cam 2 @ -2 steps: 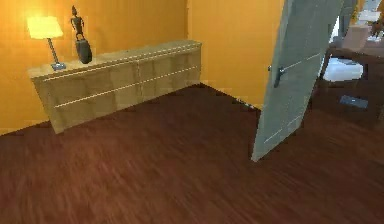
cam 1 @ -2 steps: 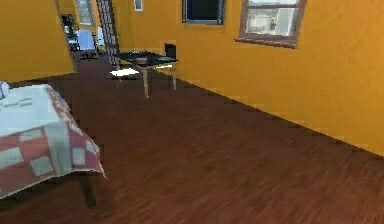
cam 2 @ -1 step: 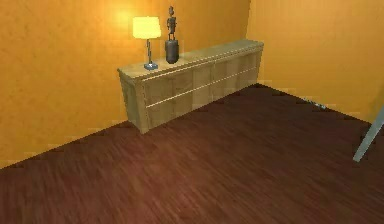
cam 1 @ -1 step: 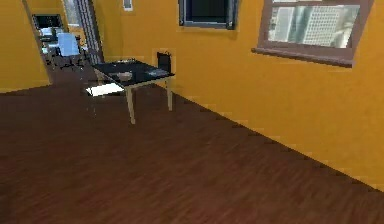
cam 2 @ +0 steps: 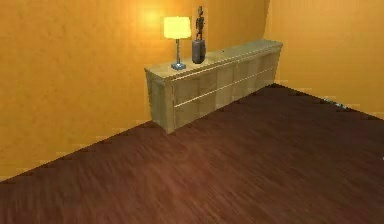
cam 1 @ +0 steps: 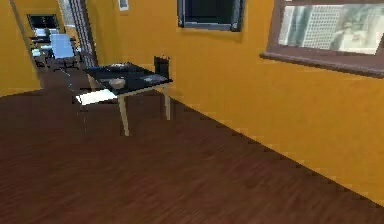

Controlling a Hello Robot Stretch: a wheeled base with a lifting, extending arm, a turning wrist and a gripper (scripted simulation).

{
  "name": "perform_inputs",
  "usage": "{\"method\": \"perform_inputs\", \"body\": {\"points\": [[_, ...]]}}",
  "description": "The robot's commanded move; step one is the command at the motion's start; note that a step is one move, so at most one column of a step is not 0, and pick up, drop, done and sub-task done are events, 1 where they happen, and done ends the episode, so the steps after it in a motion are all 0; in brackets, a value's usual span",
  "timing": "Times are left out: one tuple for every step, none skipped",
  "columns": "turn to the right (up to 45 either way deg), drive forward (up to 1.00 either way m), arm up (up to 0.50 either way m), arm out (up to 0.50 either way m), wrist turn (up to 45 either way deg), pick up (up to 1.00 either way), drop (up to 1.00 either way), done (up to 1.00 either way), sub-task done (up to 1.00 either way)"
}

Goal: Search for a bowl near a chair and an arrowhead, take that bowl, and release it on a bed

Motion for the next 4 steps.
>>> {"method": "perform_inputs", "body": {"points": [[-36.0,0.0,0.0,0.0,0.0,0.0,0.0,0.0,0.0],[-3.0,0.0,0.0,0.0,0.0,0.0,0.0,0.0,0.0],[0.0,1.0,0.0,0.0,0.0,0.0,0.0,0.0,0.0],[0.0,0.8,0.0,0.0,0.0,0.0,0.0,0.0,0.0]]}}
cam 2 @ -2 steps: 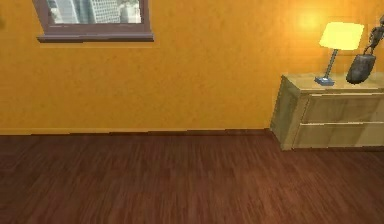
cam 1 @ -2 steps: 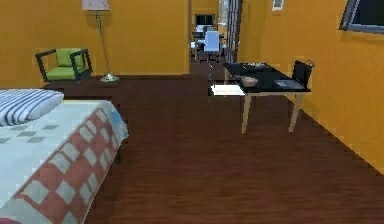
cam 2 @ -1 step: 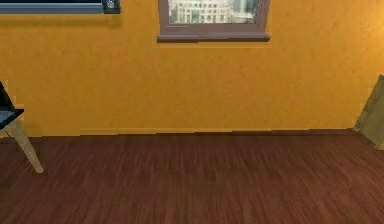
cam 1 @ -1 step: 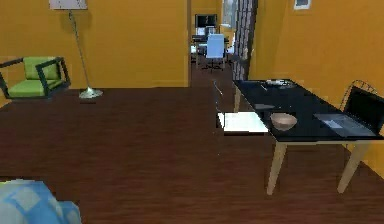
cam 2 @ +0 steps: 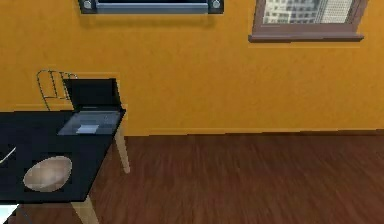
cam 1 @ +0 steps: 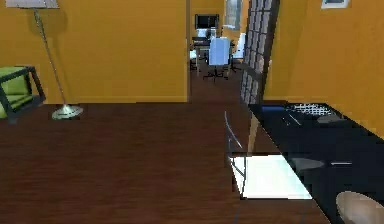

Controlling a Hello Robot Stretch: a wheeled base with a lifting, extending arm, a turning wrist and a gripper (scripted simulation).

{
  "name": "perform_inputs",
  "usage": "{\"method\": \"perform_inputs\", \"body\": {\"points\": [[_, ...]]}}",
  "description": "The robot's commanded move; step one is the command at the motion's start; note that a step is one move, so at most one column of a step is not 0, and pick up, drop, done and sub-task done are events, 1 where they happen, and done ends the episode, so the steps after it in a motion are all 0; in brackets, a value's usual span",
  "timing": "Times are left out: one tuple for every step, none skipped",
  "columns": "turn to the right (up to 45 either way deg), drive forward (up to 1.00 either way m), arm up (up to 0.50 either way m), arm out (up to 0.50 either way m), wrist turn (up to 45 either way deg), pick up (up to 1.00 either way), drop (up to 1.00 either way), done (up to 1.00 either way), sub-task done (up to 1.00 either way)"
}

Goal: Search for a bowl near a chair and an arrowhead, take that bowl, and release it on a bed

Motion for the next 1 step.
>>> {"method": "perform_inputs", "body": {"points": [[45.0,0.0,0.0,0.0,0.0,0.0,0.0,0.0,0.0]]}}
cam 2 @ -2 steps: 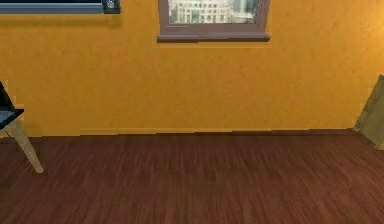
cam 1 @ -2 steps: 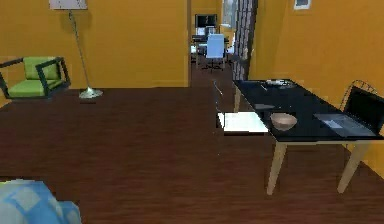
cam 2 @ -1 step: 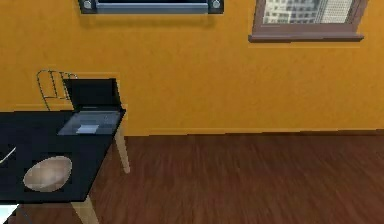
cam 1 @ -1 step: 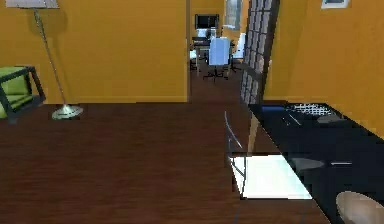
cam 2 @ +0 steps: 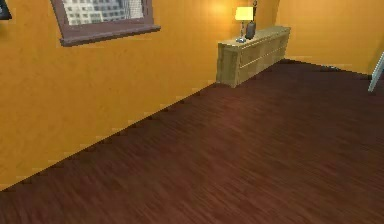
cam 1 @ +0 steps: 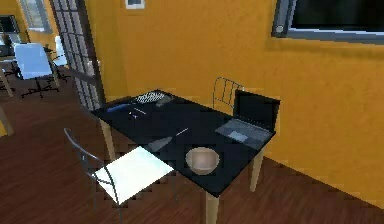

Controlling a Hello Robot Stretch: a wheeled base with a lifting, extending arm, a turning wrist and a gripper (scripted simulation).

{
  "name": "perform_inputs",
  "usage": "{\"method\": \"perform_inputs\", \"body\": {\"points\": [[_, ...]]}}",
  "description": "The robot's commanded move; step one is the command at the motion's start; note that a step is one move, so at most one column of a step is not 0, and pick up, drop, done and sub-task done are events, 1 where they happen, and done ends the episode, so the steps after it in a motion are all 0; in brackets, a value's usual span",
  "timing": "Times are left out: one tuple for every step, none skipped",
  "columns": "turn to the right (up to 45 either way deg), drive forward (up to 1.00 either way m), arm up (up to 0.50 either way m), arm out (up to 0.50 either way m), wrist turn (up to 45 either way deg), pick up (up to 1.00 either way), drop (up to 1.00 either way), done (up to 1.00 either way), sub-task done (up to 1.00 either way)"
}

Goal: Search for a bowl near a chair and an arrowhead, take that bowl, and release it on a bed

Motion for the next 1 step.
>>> {"method": "perform_inputs", "body": {"points": [[15.0,0.0,0.0,0.0,0.0,0.0,0.0,0.0,0.0]]}}
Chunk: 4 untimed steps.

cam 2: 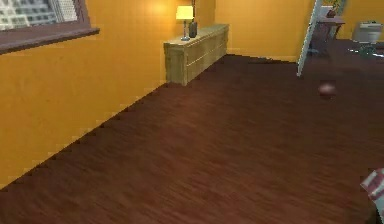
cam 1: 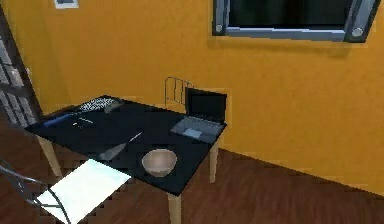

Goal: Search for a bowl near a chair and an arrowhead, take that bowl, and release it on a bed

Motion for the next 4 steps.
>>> {"method": "perform_inputs", "body": {"points": [[0.0,0.25,0.0,0.0,0.0,0.0,0.0,0.0,0.0],[-45.0,0.0,0.0,0.0,0.0,0.0,0.0,0.0,0.0],[-45.0,0.0,0.0,0.0,0.0,0.0,0.0,0.0,0.0],[-15.0,0.0,0.0,0.0,0.0,0.0,0.0,0.0,0.0]]}}
